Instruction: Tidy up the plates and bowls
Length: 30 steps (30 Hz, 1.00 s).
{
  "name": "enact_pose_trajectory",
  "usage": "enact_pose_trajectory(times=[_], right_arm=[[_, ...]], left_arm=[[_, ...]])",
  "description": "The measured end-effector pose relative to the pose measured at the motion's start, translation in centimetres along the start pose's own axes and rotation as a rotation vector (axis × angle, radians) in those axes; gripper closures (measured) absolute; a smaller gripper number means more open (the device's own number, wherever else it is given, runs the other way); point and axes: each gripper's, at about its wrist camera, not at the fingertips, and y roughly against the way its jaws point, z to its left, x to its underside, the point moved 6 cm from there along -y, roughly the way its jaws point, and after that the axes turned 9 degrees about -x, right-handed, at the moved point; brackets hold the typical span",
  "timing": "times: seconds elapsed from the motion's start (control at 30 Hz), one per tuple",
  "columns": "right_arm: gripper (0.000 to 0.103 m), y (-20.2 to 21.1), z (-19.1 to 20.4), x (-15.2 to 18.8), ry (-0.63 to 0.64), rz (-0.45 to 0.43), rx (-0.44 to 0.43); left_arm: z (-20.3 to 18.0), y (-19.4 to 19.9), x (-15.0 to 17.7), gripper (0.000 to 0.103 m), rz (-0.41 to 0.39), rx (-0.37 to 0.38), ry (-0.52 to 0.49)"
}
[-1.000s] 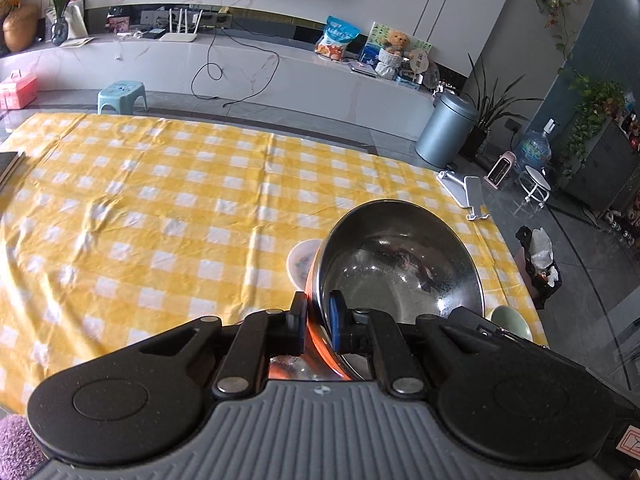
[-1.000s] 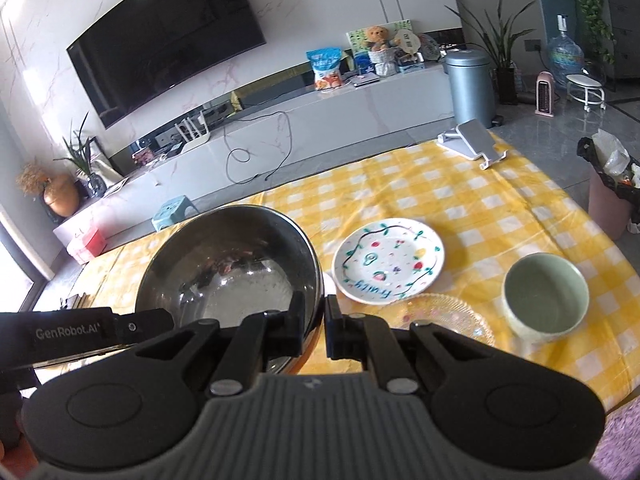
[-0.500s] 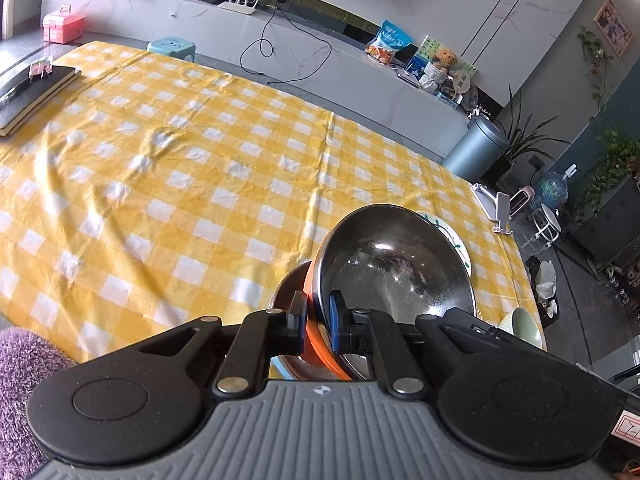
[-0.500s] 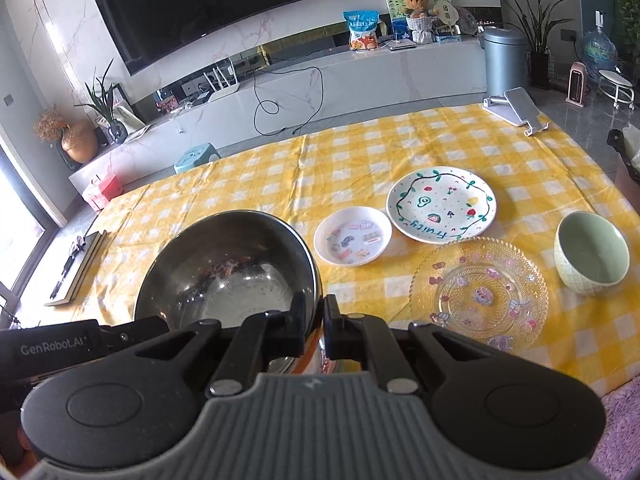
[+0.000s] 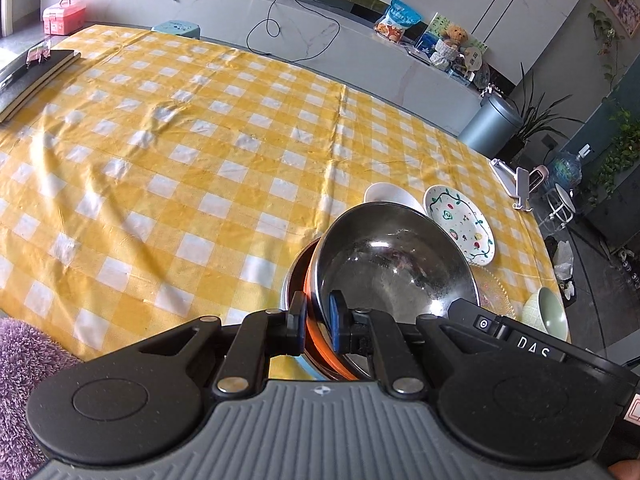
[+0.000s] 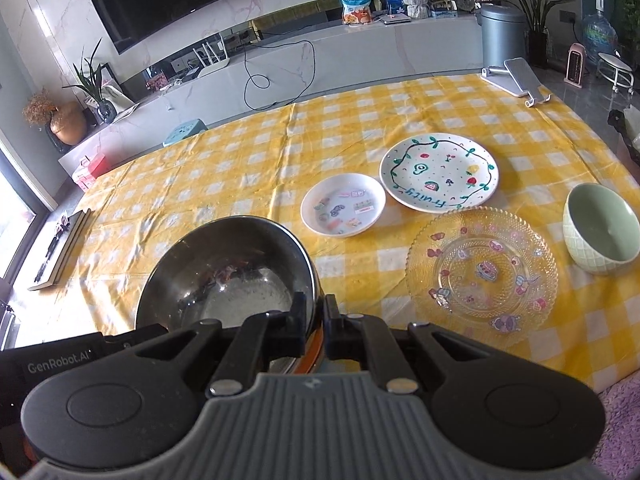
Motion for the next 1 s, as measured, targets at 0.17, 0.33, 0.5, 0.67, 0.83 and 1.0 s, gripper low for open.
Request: enact_pose_trajectory(times=[0.17, 0.33, 0.5, 0.67, 0.83, 1.0], right_arm=[[0.097, -0.7, -0.1, 0.2, 0.008, 0.011, 0.007], [0.097, -1.4, -0.1, 0.3, 0.014, 0.024, 0.009], [0.097, -1.9, -0.2, 0.5, 0.021, 0.035, 0.009], [0.097, -2.0, -0.2, 0.4, 0.02, 0.035, 0.007], [0.091, -1.5, 0.1, 0.3, 0.029, 0.012, -0.007], [0.075, -0.1, 0.3, -0.3, 0.032, -0.03, -0.031]], left_arm=[[-0.3, -0.4, 0.1, 0.091, 0.001, -0.031, -0.036], [-0.5, -1.0, 0.3, 0.091, 0.008, -0.064, -0.074], [-0.4, -1.2, 0.2, 0.091, 0.007, -0.066, -0.079], [-0.5, -1.3, 0.2, 0.089, 0.014, -0.064, -0.08], [-0.3, -0.9, 0.1, 0.073, -0.003, -0.043, -0.059], [-0.5, 0.8, -0.4, 0.053, -0.062, -0.037, -0.055]])
